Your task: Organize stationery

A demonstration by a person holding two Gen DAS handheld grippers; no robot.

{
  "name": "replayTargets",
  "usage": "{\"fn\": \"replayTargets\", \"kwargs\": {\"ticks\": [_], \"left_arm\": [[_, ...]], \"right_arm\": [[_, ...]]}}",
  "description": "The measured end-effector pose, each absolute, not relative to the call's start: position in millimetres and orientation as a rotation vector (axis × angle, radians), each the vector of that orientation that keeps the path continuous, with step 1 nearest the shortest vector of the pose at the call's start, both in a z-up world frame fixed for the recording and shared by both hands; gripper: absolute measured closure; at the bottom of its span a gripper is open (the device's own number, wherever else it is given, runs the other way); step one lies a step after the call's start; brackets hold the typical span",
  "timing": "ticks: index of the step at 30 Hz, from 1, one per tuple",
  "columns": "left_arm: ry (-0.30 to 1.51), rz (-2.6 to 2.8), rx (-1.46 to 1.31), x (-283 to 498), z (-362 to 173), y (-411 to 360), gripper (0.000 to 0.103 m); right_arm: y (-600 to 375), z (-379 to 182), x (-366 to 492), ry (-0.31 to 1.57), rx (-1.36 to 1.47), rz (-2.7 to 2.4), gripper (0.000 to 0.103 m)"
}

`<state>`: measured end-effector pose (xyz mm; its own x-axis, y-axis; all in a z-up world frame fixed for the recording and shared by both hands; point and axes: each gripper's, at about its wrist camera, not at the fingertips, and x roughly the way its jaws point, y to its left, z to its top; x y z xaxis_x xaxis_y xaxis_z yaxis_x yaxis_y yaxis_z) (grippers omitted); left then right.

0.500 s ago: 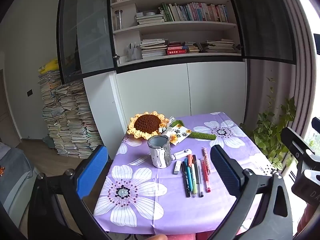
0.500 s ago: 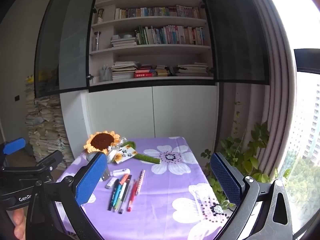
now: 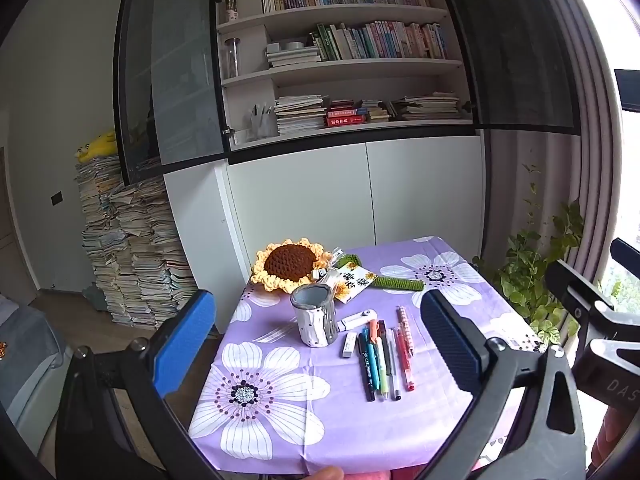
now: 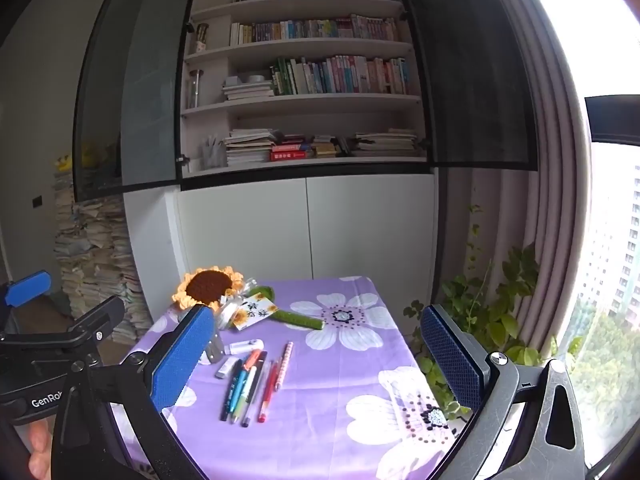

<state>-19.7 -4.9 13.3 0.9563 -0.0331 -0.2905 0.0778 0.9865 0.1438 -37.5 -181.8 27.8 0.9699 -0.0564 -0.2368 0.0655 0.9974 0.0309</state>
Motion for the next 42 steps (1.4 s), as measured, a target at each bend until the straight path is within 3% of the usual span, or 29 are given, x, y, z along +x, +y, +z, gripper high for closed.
{"fn": "replayTargets", "kwargs": {"ticks": [27, 42], "left_arm": [[0.367, -0.077, 0.153, 5.5, -7.7, -3.6, 0.001], [0.412, -0.085, 0.147, 26.8, -18.9, -1.2, 0.001]], "right_arm": [[-193.7, 19.3, -31.1, 0.201, 0.089, -0.204, 0.000], [-193.6, 3.0, -1.7, 0.344, 0.125, -0.083, 0.000]]}}
